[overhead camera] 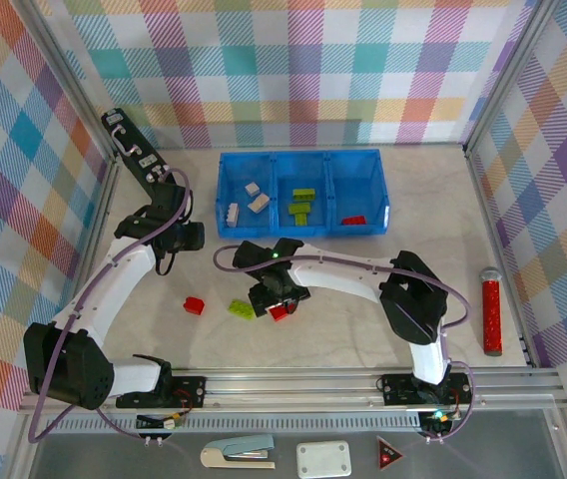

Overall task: Sort the legos into containers by color
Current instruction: Pick up the lego from the bottom-center of the table.

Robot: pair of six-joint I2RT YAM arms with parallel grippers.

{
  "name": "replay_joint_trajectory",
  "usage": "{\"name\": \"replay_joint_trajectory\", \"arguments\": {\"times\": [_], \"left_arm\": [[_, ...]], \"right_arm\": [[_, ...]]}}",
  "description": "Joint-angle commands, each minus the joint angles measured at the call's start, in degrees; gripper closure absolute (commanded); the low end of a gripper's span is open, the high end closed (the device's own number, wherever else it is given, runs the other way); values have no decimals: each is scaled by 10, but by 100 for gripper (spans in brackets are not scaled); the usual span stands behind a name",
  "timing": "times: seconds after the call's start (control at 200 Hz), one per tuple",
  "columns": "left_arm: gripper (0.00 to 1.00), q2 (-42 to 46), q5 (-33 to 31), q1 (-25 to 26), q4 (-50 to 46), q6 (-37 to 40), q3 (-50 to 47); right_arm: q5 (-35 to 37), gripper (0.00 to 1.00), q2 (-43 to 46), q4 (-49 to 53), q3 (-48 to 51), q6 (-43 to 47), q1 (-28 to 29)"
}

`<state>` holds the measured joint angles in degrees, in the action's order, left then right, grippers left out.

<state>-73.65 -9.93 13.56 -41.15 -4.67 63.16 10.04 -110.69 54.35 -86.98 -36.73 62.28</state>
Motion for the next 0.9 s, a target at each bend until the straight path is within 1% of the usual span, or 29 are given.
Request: {"name": "replay_joint_trajectory", "arguments": {"times": [0.0, 0.255, 0.435, 0.685, 0.895], "left_arm": [[50, -6, 10, -9, 5, 1, 6], [50, 1, 6, -9, 4, 1, 4], [50, 1, 9, -9, 4, 1, 4], [50, 2, 7, -9, 3, 1, 2], [50, 5, 3, -9, 3, 1, 0]], "right_arm": [[4, 15, -19, 18, 7, -19, 4], [-7, 15, -39, 6, 18, -19, 4], [0, 15, -50, 1, 28, -21, 6], [-2, 19, -63, -12, 44, -17, 6], [2, 26, -57, -15, 45, -14, 6]]}}
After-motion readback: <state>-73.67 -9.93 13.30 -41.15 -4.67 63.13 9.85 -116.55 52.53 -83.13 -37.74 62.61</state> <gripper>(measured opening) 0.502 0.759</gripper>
